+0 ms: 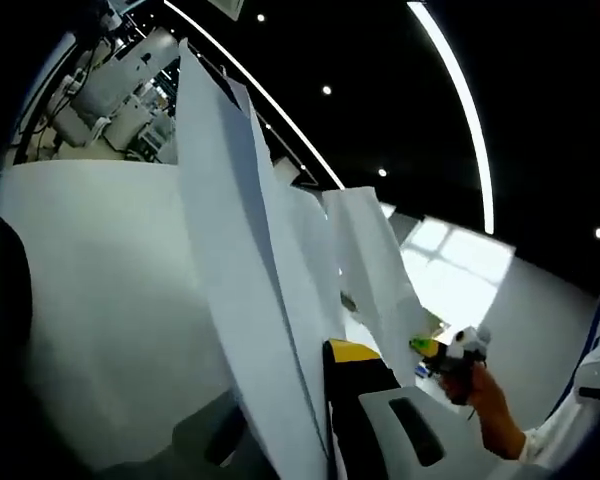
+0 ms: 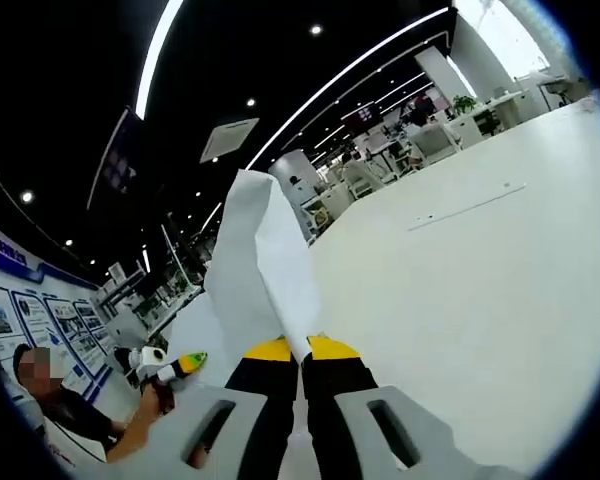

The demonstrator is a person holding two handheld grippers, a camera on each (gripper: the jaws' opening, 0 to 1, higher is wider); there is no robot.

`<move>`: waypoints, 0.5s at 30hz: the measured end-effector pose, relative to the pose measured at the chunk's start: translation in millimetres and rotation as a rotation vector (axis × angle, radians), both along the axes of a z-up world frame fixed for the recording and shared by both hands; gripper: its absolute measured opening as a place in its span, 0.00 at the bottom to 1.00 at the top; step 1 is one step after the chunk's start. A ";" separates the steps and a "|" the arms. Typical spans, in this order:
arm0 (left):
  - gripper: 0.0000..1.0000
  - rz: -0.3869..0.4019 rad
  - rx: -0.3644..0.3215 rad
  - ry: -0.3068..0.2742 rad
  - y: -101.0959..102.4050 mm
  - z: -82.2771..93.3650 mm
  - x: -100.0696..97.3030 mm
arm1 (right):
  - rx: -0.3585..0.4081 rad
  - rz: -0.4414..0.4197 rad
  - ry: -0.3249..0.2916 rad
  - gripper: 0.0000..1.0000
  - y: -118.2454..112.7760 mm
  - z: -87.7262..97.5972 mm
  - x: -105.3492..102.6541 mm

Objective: Organize the stack of printing papers by aligning and flattening the scattered papers on the table

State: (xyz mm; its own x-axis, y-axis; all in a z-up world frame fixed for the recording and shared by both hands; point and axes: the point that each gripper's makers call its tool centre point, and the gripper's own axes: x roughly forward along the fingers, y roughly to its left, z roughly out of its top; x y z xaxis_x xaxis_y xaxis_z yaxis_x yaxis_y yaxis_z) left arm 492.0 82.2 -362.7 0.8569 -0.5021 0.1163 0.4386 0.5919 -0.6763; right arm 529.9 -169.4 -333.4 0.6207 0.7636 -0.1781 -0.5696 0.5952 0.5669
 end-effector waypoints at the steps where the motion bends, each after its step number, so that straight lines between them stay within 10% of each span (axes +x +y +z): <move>1: 0.06 -0.001 -0.001 0.000 0.1 0.0 0.2 | -0.002 -0.001 0.000 0.00 0.9 -1.3 0.0; 15: 0.06 -0.009 -0.009 -0.001 0.2 0.2 0.3 | -0.012 -0.013 0.024 0.00 1.1 -11.6 4.4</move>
State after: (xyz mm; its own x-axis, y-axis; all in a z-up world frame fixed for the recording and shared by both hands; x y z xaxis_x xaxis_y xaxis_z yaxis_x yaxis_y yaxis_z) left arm 492.3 82.4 -362.5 0.8524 -0.5085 0.1217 0.4443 0.5817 -0.6814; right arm 534.4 -168.3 -344.9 0.6261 0.7531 -0.2022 -0.5478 0.6093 0.5732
